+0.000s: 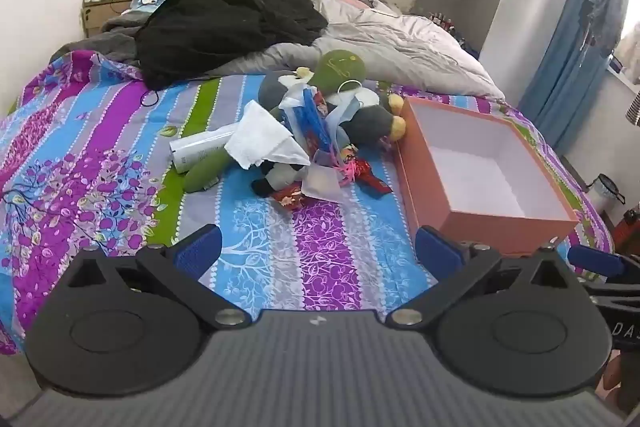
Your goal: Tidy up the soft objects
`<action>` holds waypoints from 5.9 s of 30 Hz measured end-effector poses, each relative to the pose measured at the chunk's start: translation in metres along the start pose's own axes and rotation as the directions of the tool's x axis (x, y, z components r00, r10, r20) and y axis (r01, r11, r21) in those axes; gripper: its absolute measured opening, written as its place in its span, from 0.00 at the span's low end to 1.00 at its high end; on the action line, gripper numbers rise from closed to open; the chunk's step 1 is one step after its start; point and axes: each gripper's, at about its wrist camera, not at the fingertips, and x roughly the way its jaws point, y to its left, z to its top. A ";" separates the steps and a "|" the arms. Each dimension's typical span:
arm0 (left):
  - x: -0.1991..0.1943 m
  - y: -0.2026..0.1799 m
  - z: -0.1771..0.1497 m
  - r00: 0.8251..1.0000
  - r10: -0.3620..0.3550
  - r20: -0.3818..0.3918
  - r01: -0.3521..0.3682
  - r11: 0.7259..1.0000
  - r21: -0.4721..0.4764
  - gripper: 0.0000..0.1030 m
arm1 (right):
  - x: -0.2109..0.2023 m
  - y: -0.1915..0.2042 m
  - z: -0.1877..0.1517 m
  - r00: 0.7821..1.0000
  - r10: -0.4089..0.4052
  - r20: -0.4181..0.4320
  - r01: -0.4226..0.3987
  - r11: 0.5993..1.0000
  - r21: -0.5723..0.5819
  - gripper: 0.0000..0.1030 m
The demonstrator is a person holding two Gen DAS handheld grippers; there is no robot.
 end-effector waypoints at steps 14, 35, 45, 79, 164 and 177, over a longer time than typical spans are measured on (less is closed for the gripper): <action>-0.005 -0.004 -0.003 0.999 -0.031 -0.016 0.031 0.999 0.012 1.00 | -0.006 -0.001 0.002 1.000 -0.004 -0.003 0.004 1.000 0.000 1.00; 0.007 -0.002 -0.005 0.998 -0.032 -0.053 0.032 0.999 0.002 1.00 | 0.000 -0.001 -0.003 1.000 -0.022 -0.020 0.022 1.000 0.007 1.00; 0.007 -0.001 -0.007 0.998 -0.031 -0.060 0.031 1.000 0.002 1.00 | 0.001 -0.001 -0.004 0.999 -0.028 -0.027 0.028 1.000 0.009 1.00; 0.007 0.003 -0.011 0.998 -0.022 -0.056 0.021 1.000 -0.011 1.00 | 0.009 0.002 -0.009 0.999 -0.014 -0.049 0.014 1.000 0.006 1.00; 0.272 0.085 0.003 0.969 -0.108 -0.223 0.100 0.994 -0.046 0.69 | 0.288 0.029 0.036 0.951 0.133 -0.279 -0.111 0.990 0.093 0.78; 0.336 0.081 0.015 0.952 -0.186 -0.241 0.191 0.982 -0.003 0.61 | 0.373 0.015 0.033 0.922 0.135 -0.364 -0.078 0.983 0.168 0.78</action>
